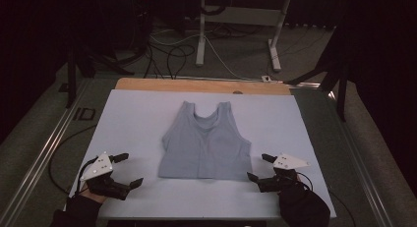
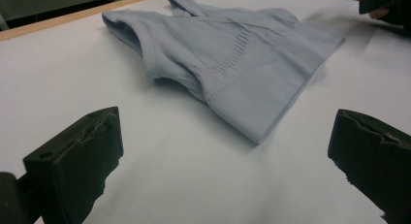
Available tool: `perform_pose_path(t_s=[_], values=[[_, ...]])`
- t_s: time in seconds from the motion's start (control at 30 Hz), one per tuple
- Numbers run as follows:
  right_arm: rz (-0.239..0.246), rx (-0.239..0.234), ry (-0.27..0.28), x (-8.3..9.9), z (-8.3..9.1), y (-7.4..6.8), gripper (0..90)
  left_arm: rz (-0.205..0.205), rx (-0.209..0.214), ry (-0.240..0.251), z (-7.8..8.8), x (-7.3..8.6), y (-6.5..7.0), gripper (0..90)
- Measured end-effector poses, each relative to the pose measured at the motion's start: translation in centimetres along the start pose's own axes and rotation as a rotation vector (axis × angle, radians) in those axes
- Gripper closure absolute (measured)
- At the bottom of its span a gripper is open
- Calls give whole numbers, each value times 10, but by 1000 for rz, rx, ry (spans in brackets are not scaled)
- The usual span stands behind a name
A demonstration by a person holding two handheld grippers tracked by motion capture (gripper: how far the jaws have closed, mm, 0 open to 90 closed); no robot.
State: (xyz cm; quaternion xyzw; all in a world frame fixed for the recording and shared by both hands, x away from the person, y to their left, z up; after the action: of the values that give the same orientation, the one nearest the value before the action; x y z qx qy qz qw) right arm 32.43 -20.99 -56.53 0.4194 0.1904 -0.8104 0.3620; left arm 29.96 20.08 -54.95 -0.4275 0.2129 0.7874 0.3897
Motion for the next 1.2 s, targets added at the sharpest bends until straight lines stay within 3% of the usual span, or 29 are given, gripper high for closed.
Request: perform_pose_path(t_s=[0.2,0.53,0.97,1.2], values=[[20,7,-28,1,-4,-2,92,-1,-2,-6,-1,0,1,4],[29,1,-23,0,-4,-4,92,-11,11,-4,0,0,3,4],[3,-30,-25,-1,-7,-4,92,-12,11,-17,-2,3,4,4],[28,-22,-49,0,-8,-9,92,-20,12,-12,-1,0,5,4]])
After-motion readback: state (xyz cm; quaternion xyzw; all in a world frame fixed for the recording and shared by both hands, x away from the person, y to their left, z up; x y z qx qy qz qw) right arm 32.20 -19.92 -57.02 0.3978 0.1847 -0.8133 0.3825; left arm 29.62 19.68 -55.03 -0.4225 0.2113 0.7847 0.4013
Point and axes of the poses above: each handheld gripper's, and its own axes: z roughly backward along the jaws, x roughly out of its underside, y roughly to its right, the point moved 9 cm from there along -z, roughly forward along the jaws, and after that the axes turned 8 degrees about -y, right-handed, at the moved point
